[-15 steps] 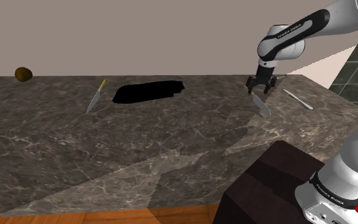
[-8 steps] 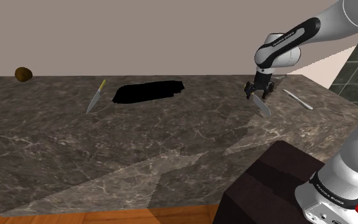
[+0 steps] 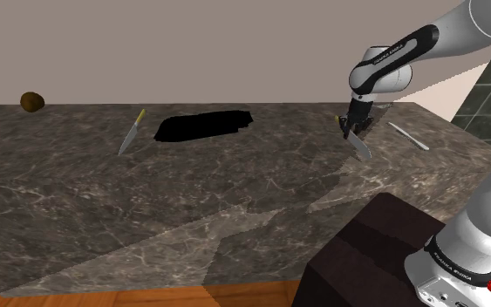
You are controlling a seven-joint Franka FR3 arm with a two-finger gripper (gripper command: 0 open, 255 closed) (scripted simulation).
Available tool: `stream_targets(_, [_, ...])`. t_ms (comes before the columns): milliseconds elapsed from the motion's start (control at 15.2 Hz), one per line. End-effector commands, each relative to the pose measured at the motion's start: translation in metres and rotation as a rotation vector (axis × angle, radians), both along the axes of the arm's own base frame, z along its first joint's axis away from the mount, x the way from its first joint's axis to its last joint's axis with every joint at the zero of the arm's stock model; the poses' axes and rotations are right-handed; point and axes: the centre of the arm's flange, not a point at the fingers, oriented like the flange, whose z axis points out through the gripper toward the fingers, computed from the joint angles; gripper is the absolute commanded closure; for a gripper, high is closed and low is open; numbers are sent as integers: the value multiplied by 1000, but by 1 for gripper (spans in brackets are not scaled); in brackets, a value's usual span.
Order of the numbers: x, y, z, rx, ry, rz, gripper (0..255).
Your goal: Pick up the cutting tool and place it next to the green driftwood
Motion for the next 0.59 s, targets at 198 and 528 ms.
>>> stream_targets(198, [0,0,0,0,0,0,255])
stream_targets(528, [0,0,5,0,0,0,255])
